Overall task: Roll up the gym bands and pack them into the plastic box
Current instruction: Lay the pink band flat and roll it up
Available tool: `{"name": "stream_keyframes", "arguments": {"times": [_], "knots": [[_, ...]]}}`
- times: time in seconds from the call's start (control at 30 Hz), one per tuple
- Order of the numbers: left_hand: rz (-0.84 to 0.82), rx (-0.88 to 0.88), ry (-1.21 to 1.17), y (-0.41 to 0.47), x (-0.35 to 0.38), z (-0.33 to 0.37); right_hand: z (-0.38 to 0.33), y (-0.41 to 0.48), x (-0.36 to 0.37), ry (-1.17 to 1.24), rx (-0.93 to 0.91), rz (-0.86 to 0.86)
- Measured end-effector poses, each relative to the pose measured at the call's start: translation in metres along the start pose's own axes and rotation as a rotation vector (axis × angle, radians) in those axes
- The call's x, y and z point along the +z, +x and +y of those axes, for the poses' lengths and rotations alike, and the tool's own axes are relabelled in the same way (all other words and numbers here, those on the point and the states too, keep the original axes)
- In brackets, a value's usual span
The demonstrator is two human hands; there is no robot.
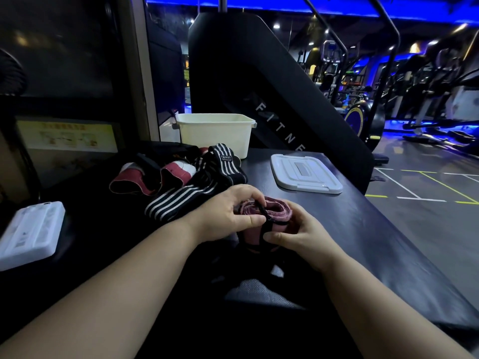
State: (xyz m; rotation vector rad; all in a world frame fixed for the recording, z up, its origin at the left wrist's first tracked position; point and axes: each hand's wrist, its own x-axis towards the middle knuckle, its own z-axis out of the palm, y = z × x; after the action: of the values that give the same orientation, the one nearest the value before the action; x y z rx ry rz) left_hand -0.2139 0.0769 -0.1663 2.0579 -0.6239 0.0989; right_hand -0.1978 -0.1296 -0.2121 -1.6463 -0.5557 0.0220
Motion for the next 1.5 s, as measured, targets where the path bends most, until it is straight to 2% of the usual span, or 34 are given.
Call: {"name": "stream_keyframes", "arguments": {"times": [0.13, 0.23, 0.37, 0.53, 0.8, 1.07, 1.2, 1.3, 1.4, 1.5], "knots": [[-0.252, -0.124, 0.089, 0.010, -0.028, 0.013, 0.001, 0.002, 0.000, -0.056, -0.010, 0.012], [-0.298, -0.125, 0.232, 0.018, -0.037, 0.020, 0.002, 0.003, 0.001, -0.091, -0.010, 0.012], [-0.246, -0.051, 0.452, 0.025, -0.036, 0.025, 0.002, 0.004, 0.000, -0.116, -0.020, 0.010], [-0.140, -0.040, 0.435, 0.020, -0.033, 0.017, 0.003, 0.004, 0.000, -0.143, -0.018, 0.010], [-0.126, -0.158, 0.051, 0.005, -0.028, 0.013, 0.004, 0.002, 0.001, -0.143, -0.024, -0.005], [-0.062, -0.160, -0.150, -0.006, -0.025, 0.006, 0.003, -0.001, 0.005, -0.148, -0.097, 0.094], [0.020, -0.118, -0.083, -0.005, -0.018, 0.003, 0.001, -0.001, 0.005, -0.223, -0.118, 0.109], [0.070, -0.102, -0.044, -0.003, -0.005, 0.003, -0.003, -0.002, 0.005, -0.173, -0.087, 0.062], [0.159, -0.053, 0.091, 0.001, 0.005, 0.000, -0.008, -0.005, 0.005, -0.117, -0.057, -0.004], [0.229, -0.028, 0.260, 0.002, 0.007, 0.001, -0.011, -0.005, 0.008, -0.194, -0.062, 0.002]]}}
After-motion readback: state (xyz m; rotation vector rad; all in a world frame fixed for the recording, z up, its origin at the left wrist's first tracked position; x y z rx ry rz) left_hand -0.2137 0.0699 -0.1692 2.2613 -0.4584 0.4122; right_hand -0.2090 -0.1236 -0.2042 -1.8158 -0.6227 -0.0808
